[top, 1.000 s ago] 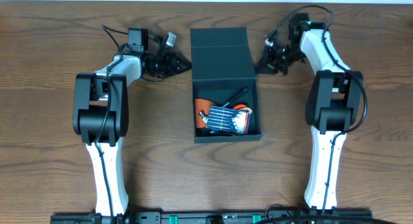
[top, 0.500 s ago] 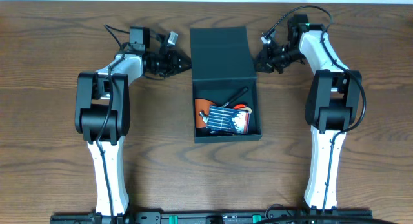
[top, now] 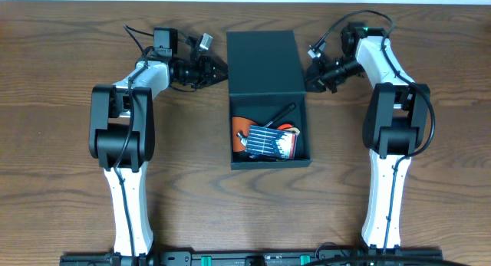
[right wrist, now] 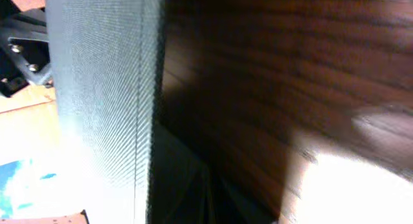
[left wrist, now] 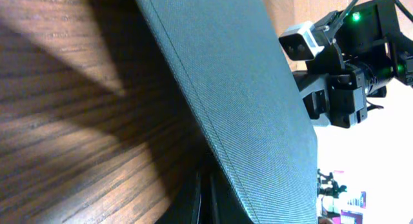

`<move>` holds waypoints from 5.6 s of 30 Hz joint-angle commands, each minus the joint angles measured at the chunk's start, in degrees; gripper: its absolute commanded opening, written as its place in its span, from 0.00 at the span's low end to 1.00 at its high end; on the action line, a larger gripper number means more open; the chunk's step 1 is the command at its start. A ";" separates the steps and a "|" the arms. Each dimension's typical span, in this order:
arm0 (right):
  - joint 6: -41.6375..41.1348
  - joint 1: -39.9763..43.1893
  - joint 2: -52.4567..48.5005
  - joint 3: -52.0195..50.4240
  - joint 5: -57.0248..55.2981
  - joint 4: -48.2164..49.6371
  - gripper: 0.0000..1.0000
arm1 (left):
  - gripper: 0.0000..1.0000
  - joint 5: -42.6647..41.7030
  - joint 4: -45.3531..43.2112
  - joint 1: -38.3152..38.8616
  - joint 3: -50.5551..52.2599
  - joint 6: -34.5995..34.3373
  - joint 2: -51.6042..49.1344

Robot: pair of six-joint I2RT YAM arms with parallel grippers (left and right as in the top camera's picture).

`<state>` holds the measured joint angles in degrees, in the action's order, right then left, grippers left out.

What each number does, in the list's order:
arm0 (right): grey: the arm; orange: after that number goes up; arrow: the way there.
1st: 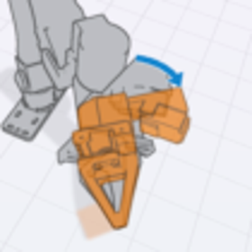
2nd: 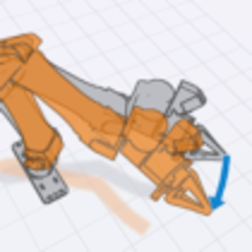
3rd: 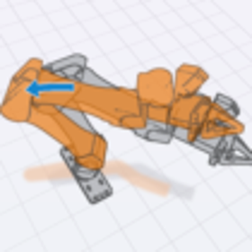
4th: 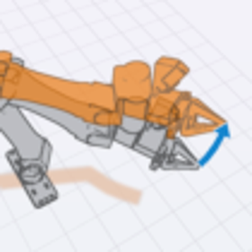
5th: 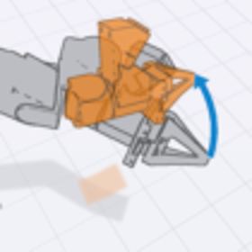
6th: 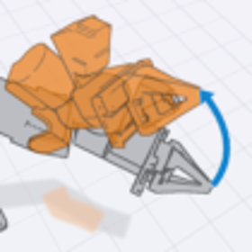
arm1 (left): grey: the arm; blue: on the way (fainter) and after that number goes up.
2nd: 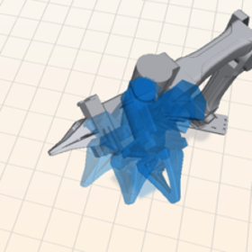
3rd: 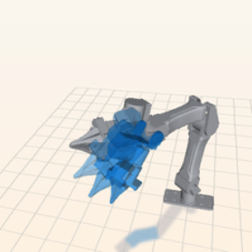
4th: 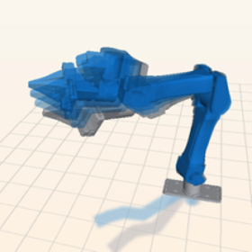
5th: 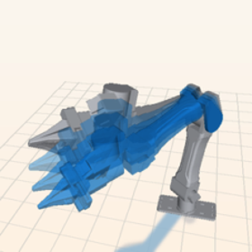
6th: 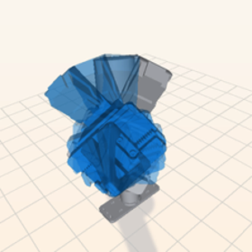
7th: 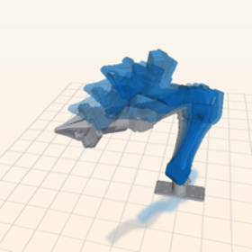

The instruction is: Pack container

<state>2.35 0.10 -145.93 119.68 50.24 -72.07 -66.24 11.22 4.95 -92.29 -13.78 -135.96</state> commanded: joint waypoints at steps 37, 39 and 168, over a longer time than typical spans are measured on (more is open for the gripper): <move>5.70 -1.84 4.94 23.41 -4.46 -17.11 0.01 | 0.06 -0.17 4.02 2.54 -1.25 1.46 14.93; 5.70 -2.08 4.94 25.49 -6.86 -20.31 0.01 | 0.05 -0.04 7.17 2.56 -1.25 1.49 17.29; -26.45 -21.11 110.92 -80.54 -77.26 28.11 0.99 | 0.98 72.96 46.07 5.05 43.17 17.73 114.20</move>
<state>-24.45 -19.03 -40.03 45.06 -20.71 -45.17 6.42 57.60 9.82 -52.45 1.41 -25.06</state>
